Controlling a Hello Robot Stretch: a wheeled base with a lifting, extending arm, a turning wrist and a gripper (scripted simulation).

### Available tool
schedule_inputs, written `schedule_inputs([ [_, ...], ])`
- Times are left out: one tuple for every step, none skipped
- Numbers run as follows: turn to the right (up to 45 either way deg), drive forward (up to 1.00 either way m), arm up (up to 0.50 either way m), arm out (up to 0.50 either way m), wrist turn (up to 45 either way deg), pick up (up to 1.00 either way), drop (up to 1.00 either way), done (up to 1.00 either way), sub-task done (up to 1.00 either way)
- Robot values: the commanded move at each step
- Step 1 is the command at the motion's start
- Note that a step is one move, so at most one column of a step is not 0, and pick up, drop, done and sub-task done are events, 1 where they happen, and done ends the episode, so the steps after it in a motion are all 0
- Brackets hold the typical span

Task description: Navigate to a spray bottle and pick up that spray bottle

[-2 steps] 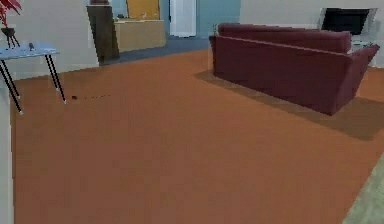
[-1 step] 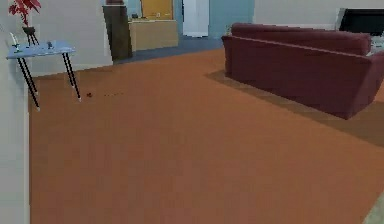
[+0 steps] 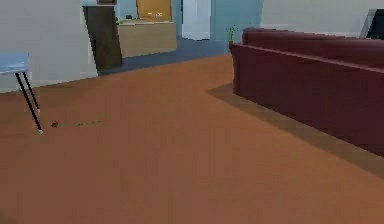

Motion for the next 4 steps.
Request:
schedule_inputs([
  [0.0,1.00,0.00,0.00,0.0,0.00,0.00,0.00,0.00],
  [0.0,1.00,0.00,0.00,0.0,0.00,0.00,0.00,0.00],
  [0.0,1.00,0.00,0.00,0.0,0.00,0.00,0.00,0.00],
  [3.0,0.00,0.00,0.00,0.0,0.00,0.00,0.00,0.00],
])
